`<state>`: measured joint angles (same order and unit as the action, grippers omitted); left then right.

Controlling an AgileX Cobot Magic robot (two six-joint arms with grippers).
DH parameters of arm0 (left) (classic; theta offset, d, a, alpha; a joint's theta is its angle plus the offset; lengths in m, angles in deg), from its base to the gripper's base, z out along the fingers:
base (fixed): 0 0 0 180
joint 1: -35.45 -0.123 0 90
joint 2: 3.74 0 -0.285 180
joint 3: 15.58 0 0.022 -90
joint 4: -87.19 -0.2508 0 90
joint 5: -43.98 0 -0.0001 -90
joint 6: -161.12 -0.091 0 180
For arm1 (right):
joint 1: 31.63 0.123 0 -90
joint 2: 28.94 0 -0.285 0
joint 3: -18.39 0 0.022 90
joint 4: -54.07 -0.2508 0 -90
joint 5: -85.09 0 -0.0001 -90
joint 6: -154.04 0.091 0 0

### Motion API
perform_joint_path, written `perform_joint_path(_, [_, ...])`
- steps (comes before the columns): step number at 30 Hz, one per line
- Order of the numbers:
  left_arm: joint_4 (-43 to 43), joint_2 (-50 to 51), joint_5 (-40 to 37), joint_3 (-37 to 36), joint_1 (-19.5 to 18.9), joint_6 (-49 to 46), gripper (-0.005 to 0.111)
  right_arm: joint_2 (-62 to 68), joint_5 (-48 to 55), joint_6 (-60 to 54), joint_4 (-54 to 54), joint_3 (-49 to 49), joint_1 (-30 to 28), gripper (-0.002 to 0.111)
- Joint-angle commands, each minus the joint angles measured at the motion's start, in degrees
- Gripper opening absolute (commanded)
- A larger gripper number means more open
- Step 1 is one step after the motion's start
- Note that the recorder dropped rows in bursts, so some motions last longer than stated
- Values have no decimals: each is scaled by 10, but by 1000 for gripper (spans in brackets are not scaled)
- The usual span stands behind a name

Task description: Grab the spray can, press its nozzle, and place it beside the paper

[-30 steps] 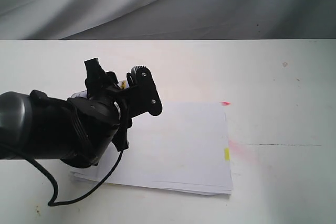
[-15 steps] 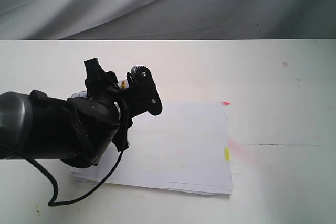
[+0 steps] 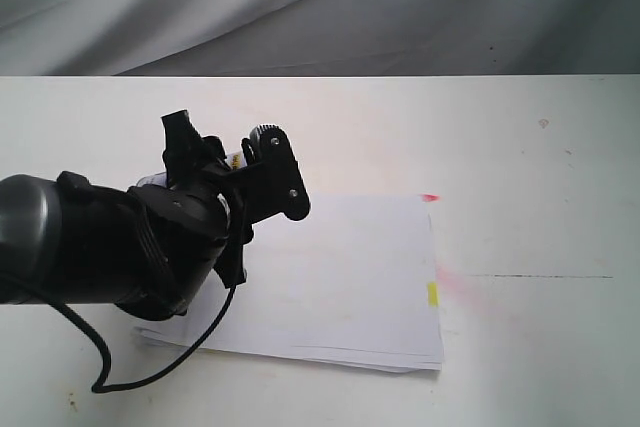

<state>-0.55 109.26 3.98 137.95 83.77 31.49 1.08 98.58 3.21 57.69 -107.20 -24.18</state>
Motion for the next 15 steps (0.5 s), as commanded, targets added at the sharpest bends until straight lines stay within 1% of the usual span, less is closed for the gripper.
perform_joint_path(1, [-17,-10,-15,1,3,6,0,104,88,-100,-10,-151,-1,0])
perform_joint_path(3, [-17,-10,-15,1,3,6,0,162,131,-168,-36,-228,-1,0])
perform_joint_path(6, [-17,-10,-15,1,3,6,0,269,186,-308,-114,-333,-1,0])
perform_joint_path(9, [-17,-10,-15,1,3,6,0,370,235,-483,-237,-421,-1,0])
perform_joint_path(11, [-17,-10,-15,1,3,6,0,441,287,-600,-337,-473,-1,0])
perform_joint_path(13, [-17,-10,-15,1,3,6,0,504,349,-682,-422,-514,-1,0])
perform_joint_path(15, [-17,-10,-15,1,3,6,0,570,400,-738,-479,-541,-1,0])
